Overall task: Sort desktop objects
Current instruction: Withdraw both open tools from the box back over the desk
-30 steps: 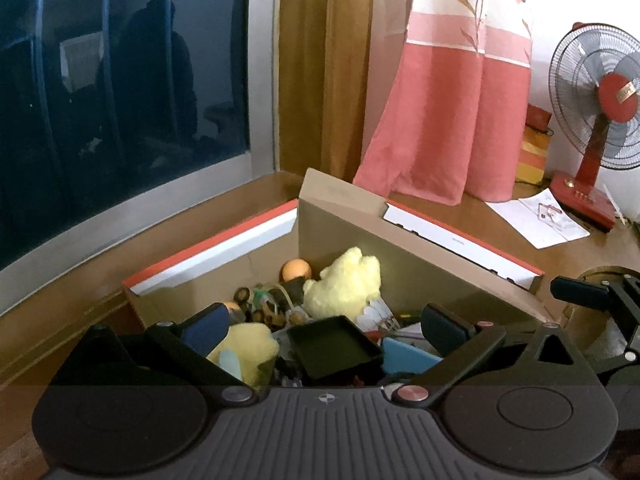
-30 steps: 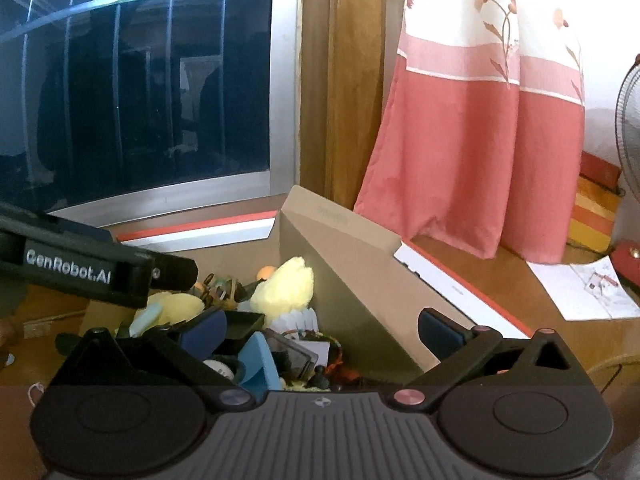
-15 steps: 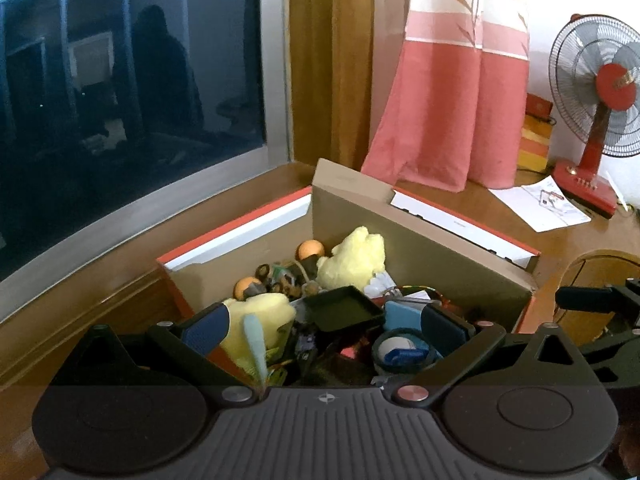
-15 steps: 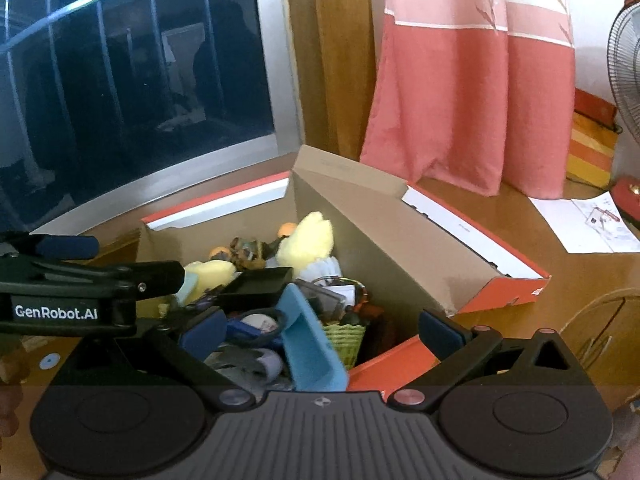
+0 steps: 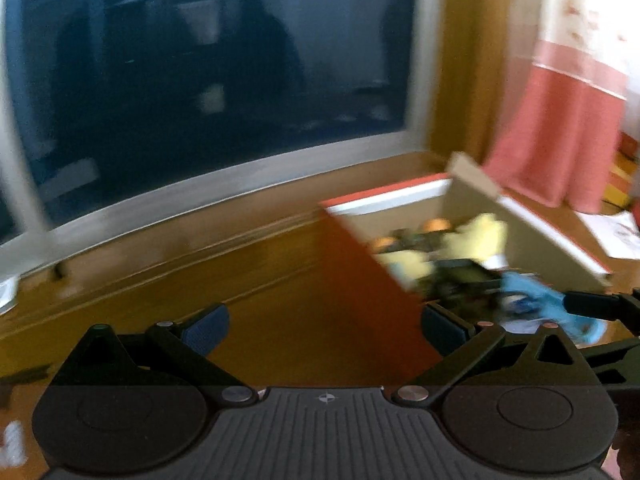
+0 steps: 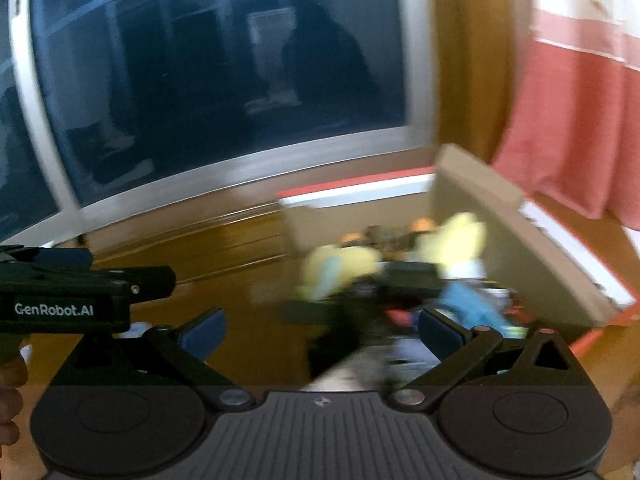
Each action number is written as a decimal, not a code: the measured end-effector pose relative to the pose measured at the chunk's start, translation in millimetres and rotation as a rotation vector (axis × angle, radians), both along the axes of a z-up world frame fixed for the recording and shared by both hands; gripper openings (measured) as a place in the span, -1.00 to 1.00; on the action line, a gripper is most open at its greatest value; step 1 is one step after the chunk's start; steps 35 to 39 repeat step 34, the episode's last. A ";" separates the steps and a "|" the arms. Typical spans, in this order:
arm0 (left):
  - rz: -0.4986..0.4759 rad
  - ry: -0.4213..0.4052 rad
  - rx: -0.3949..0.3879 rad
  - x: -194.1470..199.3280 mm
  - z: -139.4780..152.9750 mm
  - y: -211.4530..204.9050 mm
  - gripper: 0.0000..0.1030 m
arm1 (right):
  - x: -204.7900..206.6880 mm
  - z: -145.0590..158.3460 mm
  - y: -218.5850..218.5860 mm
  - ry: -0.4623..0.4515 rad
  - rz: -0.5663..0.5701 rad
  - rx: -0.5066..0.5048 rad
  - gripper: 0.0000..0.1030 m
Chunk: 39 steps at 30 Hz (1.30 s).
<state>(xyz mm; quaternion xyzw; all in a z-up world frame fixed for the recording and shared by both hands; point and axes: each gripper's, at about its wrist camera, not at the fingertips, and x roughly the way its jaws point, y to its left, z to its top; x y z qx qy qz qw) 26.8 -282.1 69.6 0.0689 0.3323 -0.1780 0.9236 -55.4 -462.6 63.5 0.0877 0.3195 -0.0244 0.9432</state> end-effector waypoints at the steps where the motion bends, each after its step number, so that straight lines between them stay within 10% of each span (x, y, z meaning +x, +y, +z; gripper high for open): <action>1: 0.036 0.002 0.006 -0.4 -0.8 13.0 1.00 | 3.7 -0.6 10.4 0.004 0.023 0.004 0.99; 15: 0.396 0.058 0.008 -22.0 -6.8 148.2 1.00 | 34.9 -4.2 132.9 0.038 0.297 0.022 0.99; 39: 0.439 0.053 0.001 -34.5 -12.0 160.4 1.00 | 32.9 -11.1 132.1 0.074 0.322 0.027 0.99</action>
